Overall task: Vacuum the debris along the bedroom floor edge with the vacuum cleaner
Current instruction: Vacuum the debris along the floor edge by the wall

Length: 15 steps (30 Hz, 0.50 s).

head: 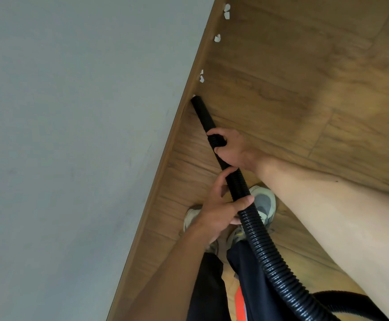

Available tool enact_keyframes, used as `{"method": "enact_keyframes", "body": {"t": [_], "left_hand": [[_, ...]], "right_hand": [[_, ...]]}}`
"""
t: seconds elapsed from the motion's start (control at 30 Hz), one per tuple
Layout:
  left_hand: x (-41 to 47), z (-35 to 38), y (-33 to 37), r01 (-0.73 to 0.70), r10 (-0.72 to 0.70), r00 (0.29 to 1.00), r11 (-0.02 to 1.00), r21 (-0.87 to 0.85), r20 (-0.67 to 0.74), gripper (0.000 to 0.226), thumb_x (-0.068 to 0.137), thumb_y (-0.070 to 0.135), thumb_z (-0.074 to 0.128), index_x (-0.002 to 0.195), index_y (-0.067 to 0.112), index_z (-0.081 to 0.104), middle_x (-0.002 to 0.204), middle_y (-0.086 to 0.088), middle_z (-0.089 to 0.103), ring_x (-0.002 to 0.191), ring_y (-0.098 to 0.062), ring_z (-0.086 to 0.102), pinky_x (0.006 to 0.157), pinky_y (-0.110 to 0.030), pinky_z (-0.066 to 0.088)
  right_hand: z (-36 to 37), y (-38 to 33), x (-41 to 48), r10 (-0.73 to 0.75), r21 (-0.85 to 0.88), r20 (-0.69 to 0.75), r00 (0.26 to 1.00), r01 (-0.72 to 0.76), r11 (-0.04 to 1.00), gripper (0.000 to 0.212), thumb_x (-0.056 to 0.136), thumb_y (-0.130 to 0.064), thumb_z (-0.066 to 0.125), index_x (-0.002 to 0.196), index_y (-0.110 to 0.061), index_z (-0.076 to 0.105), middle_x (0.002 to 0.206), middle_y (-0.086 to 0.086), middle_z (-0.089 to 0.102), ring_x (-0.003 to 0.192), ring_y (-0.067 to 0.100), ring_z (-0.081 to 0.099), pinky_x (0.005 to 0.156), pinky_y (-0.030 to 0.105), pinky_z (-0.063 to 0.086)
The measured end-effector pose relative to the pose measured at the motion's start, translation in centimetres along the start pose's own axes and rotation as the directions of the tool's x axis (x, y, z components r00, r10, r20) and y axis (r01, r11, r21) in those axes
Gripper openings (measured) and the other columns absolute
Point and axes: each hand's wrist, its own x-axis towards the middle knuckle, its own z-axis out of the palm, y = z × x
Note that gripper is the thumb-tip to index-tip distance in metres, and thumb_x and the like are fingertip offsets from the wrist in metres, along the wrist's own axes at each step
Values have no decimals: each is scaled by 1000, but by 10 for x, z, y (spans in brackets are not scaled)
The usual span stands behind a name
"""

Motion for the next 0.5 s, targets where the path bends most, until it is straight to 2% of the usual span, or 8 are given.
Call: {"method": "enact_keyframes", "body": {"t": [0.23,0.33,0.5], "left_hand": [[-4,10,-1,9,-9,1000,1000,17,26,71,88,7,75,138,48,46,132,6,52,115,-13,60,83,-44,62],[-5,12,-3,-6,6,1000,1000,23,15,69,88,7,75,137,48,47,132,5,52,114,-13,61,78,-39,63],[-2,9,0,-37,37,999,999,22,-17,68,87,7,75,136,46,49,133,2,53,109,-16,65,71,-31,62]], "right_hand": [[-7,6,-8,-2,27,5,1000,2,1000,55,89,-5,50,135,-34,55,112,0,60,93,16,59,66,20,45],[-8,5,-13,0,63,-8,1000,1,998,52,92,-5,50,135,-35,55,109,-2,60,93,16,59,68,21,46],[-8,-2,-12,-38,141,-15,999,40,989,53,94,-4,51,134,-37,54,108,0,63,91,19,64,78,32,57]]}}
